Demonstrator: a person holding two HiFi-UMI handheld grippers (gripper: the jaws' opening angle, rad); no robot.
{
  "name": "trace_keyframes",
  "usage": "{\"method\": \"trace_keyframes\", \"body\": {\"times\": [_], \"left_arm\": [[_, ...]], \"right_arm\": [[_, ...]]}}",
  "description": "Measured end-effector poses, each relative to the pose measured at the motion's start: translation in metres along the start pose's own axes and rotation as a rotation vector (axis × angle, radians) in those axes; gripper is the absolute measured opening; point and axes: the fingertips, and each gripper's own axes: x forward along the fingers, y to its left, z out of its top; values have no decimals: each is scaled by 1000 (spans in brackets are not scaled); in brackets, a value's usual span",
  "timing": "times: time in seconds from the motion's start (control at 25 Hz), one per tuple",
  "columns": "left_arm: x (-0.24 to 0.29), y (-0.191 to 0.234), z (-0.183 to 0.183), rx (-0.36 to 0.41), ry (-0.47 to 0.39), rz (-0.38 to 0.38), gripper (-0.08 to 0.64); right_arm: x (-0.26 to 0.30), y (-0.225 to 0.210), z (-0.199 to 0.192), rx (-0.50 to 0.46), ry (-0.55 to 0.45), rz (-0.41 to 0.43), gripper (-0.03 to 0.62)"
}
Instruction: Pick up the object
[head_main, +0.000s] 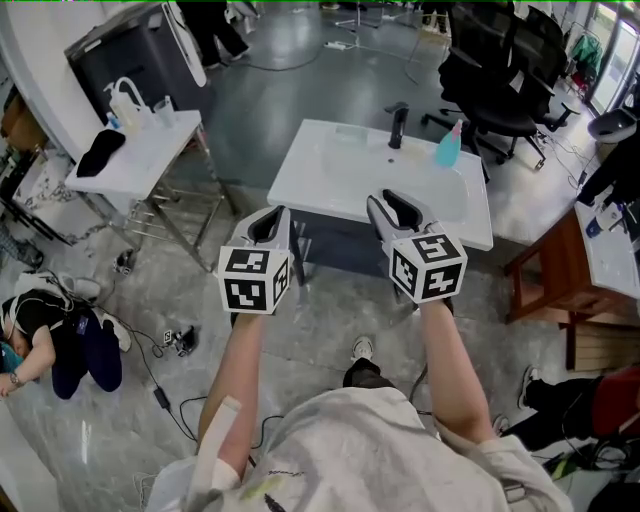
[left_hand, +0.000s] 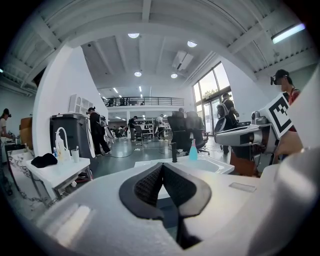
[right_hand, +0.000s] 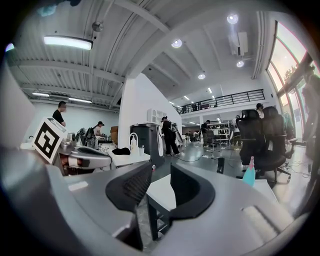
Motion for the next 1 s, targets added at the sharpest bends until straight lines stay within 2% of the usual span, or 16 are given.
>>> {"method": "trace_keyframes", "body": {"times": [0.36, 1.0], "left_arm": [[44, 6, -1, 6, 15, -9, 2], [174, 15, 27, 3, 40, 11, 1]], "right_arm": [[30, -26, -7, 4, 3, 6, 144], [119, -123, -7, 6, 38, 48, 196]]}}
